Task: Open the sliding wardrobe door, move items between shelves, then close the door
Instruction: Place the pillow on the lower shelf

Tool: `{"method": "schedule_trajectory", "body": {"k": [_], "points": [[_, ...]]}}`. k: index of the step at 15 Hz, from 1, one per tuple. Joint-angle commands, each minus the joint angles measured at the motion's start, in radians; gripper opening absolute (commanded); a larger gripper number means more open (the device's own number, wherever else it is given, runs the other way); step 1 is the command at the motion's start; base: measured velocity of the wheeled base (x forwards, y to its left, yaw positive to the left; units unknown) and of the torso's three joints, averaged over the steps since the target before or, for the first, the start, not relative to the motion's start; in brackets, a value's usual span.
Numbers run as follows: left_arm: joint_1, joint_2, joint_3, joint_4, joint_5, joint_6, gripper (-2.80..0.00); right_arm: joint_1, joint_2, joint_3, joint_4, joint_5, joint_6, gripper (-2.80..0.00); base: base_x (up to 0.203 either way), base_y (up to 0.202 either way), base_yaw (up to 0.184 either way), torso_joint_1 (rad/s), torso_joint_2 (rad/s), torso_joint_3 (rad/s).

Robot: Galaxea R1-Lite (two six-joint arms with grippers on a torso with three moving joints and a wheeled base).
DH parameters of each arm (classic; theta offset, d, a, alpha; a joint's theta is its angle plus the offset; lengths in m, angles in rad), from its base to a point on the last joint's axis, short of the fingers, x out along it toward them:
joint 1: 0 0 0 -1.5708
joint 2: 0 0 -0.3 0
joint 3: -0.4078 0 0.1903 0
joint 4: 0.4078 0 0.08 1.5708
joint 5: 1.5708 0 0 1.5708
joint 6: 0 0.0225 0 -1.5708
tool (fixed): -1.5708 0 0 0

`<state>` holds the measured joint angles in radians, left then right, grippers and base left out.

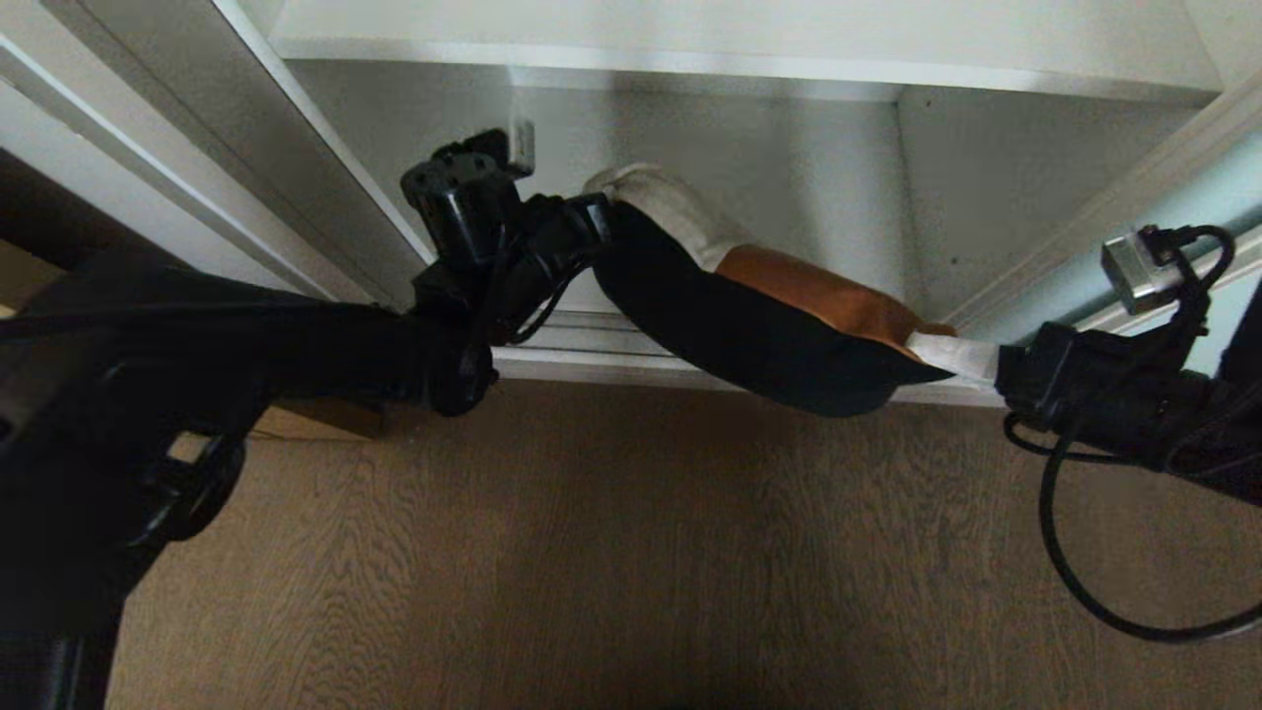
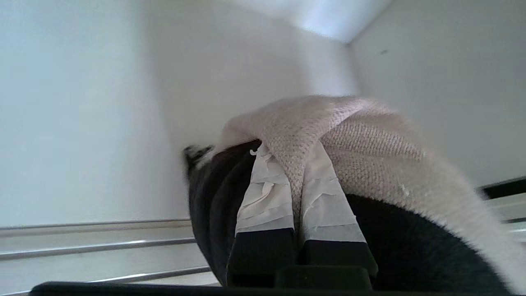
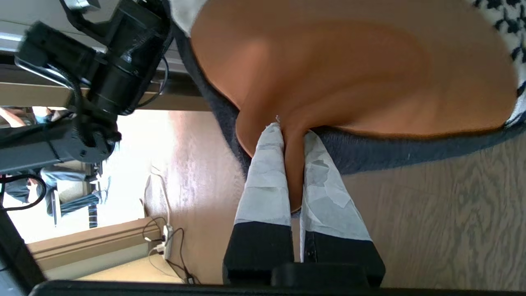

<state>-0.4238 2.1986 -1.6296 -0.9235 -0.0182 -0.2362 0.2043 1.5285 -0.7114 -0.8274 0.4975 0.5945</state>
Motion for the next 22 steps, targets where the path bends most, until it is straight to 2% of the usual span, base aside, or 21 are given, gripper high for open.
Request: {"method": "schedule_trajectory", "body": {"k": [1, 3, 5, 9, 12, 16, 19, 20, 22], "points": [[0.049, 0.178, 0.0, -0.1, -0.003, 0.0, -2.8, -0.004, 0.192, 0.036, -0.139, 0.003, 0.003, -2.8, 0.0, 0.0, 0.0, 0.0, 0.0, 0.0], [0.084, 0.223, 0.022, -0.154, -0.007, 0.001, -2.8, -0.001, 0.265, 0.094, -0.302, 0.006, 0.002, -2.8, 0.0, 0.0, 0.0, 0.0, 0.0, 0.0], [0.112, 0.195, 0.046, -0.151, -0.012, 0.0, -2.8, 0.012, 0.229, 0.118, -0.321, 0.008, 0.004, -2.8, 0.0, 0.0, 0.0, 0.0, 0.0, 0.0], [0.164, 0.123, 0.219, -0.165, -0.018, -0.006, -2.8, 0.016, 0.229, 0.082, -0.287, 0.009, 0.008, -2.8, 0.0, 0.0, 0.0, 0.0, 0.0, 0.0], [0.17, 0.086, 0.37, -0.244, -0.036, -0.01, -2.8, 0.016, 0.212, -0.012, -0.265, 0.005, 0.009, -2.8, 0.0, 0.0, 0.0, 0.0, 0.0, 0.0], [0.17, 0.081, 0.483, -0.315, -0.064, -0.006, -2.8, 0.009, 0.189, -0.173, -0.144, 0.005, 0.003, -2.8, 0.0, 0.0, 0.0, 0.0, 0.0, 0.0], [0.169, 0.091, 0.517, -0.328, -0.074, -0.004, -2.8, -0.022, 0.216, -0.236, -0.127, 0.008, 0.001, -2.8, 0.0, 0.0, 0.0, 0.0, 0.0, 0.0], [0.166, 0.081, 0.545, -0.331, -0.086, -0.003, -2.8, -0.027, 0.21, -0.235, -0.129, 0.014, -0.001, -2.8, 0.0, 0.0, 0.0, 0.0, 0.0, 0.0], [0.161, 0.074, 0.577, -0.329, -0.148, -0.003, -2.8, -0.044, 0.211, -0.256, -0.134, 0.069, -0.001, -2.8, 0.0, 0.0, 0.0, 0.0, 0.0, 0.0]]}}
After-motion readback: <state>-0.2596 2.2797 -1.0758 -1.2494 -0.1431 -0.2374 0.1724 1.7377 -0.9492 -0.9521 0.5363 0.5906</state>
